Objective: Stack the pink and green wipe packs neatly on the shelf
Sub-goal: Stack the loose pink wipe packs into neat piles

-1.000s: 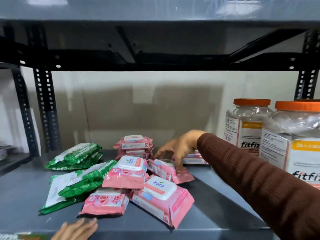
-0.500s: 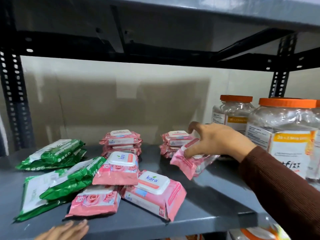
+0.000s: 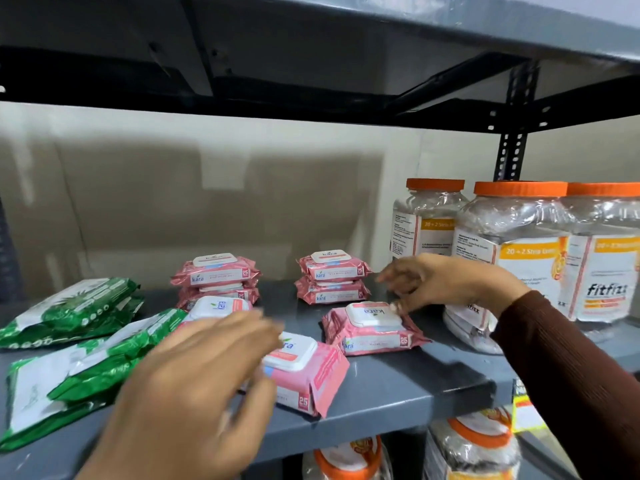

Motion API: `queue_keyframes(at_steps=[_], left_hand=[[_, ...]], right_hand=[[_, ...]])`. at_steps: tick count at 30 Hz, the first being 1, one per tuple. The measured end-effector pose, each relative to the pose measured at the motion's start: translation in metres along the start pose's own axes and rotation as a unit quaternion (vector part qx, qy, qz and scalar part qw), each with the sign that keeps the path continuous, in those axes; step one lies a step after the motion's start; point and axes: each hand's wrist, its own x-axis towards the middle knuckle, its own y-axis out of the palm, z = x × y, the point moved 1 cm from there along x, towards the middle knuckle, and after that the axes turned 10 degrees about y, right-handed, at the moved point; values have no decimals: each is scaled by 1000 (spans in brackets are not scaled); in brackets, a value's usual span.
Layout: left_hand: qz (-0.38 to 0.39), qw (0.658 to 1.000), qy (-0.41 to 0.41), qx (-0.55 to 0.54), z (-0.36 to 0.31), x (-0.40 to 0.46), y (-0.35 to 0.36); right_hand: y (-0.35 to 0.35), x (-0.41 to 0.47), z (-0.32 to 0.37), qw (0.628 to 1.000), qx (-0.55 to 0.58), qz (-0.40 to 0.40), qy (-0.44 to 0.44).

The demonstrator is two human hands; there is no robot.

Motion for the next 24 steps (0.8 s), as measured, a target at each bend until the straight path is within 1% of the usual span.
queue_keyframes(at_steps=[1,2,3,4,5,6,7,8,10,12,15,16,19,22,23,24], left_hand=[[45,996,60,-52,-10,16,6],[104,989,78,-67,-18,22,11],[193,977,77,-52,-26,28,23],[261,963,69,-19,-30,35,33],[352,935,37,8,-30,42,45],[422,905,18,40,-29,41,52],[471,880,4,56,-27,38,55],[493,868,-3,55,-26,35,58],[490,870,-6,57,-17,24,59],[481,874,-14,66,-8,19,55],[473,879,-22,61,-3,13,48],[472,879,-26,58,-3,12,46],[475,878,-25,51,-3,13,43],[468,883,-37,4,-5,16,34],[453,890,-49,-17,-4,18,28],[433,898,-67,-41,-1,19,22]], right_hand=[[3,3,-2,998,35,48,-7],[6,5,-4,994,63,85,-12],[11,9,-5,991,81,104,-15],[16,12,-6,991,88,104,-14],[20,15,-6,991,92,93,-13],[23,16,-6,993,92,75,-13],[24,16,-5,995,82,56,-14],[24,15,-5,997,62,42,-13],[26,9,-2,1000,10,13,-1],[30,2,7,998,-34,-52,24],[48,-8,29,983,-94,-143,71],[52,-8,35,980,-107,-149,76],[48,-7,41,993,-25,-80,89],[22,-5,25,991,-87,-100,23],[18,-3,19,993,-87,-81,-3],[17,-2,16,996,-67,-45,-25]])
